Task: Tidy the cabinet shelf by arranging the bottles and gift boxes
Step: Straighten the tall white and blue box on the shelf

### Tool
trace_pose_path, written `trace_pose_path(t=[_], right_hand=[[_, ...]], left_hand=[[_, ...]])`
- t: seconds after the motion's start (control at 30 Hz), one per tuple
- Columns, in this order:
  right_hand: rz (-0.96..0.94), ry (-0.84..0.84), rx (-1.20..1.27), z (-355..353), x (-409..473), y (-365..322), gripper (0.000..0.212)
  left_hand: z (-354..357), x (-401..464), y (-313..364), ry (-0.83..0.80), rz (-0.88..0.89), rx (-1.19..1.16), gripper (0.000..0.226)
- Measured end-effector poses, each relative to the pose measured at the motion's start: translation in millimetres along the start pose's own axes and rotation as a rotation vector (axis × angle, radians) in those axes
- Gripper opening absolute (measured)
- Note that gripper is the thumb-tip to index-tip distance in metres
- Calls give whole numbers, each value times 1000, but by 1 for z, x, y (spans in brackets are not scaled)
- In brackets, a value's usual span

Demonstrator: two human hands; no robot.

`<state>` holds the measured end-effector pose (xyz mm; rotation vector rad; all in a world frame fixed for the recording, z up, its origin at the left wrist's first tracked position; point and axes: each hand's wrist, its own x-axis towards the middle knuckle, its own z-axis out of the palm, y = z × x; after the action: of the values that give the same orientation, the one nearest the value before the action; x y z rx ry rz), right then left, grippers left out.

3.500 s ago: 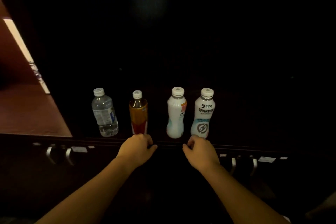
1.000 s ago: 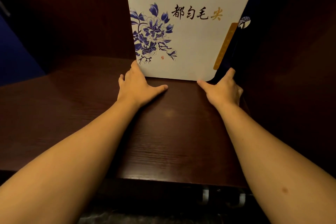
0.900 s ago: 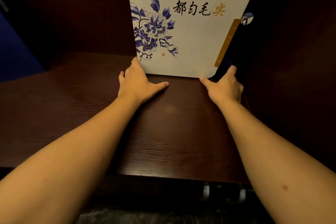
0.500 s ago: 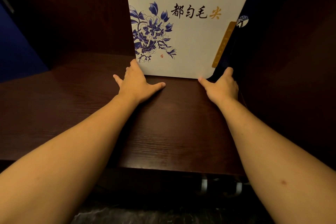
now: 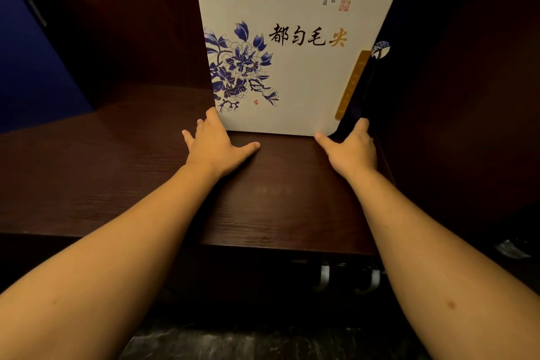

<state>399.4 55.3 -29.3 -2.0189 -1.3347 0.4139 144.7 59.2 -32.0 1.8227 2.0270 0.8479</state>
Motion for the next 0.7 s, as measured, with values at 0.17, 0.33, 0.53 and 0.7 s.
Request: trace_pose_path(t=[0.17, 0.33, 0.53, 0.7], right_hand=[[-6, -3, -9, -7, -21, 5, 83], [-10, -8, -3, -14, -43, 10, 81], [-21, -9, -22, -24, -73, 18, 80], [0, -26, -34, -33, -97, 22, 80]], left_hand=[[-6, -18, -5, -20, -14, 8, 106], [-13, -42, -7, -20, -17, -2, 110], [-22, -73, -9, -29, -17, 0, 111], [-29, -97, -13, -38, -24, 5, 112]])
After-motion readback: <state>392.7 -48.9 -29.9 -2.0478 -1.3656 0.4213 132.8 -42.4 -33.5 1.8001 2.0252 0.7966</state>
